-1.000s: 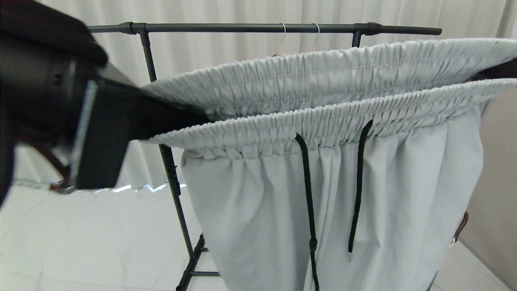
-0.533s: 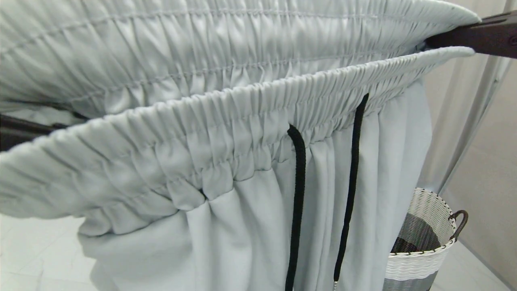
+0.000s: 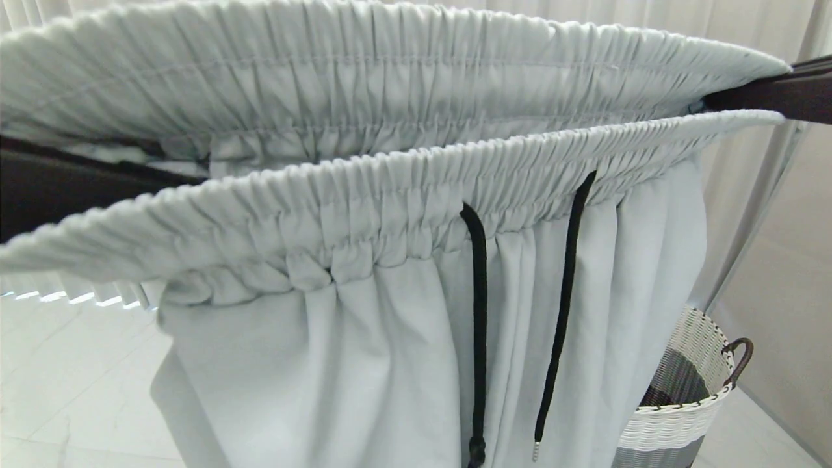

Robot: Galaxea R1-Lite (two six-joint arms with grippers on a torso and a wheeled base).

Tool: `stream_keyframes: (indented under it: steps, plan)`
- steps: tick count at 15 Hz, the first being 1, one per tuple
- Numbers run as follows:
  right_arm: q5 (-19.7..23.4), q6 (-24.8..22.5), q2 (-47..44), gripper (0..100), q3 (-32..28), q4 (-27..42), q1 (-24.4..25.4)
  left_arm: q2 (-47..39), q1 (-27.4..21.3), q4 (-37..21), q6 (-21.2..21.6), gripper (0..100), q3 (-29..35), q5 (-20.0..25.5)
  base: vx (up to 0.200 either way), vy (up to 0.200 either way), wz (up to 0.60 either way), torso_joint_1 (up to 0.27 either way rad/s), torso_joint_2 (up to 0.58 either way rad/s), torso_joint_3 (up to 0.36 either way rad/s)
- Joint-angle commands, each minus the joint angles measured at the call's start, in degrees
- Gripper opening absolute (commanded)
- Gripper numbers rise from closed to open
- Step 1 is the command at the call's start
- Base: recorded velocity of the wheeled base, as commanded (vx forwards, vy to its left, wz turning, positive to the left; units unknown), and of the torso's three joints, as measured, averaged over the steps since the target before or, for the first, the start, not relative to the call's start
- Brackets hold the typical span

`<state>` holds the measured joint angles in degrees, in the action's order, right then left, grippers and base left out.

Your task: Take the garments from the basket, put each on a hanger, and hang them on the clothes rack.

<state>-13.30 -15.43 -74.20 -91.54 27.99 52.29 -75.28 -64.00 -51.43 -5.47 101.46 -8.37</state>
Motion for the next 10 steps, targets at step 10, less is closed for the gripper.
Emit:
stream_keyframes:
  steps: [10]
  plan:
    - [0.0, 0.2, -2.4, 0, -8.0, 0.9, -2.2, -10.2, 5.8, 2.2, 2.4, 0, 13.1, -5.0, 0.000, 0.000, 0.00, 0.000, 0.00, 0.000]
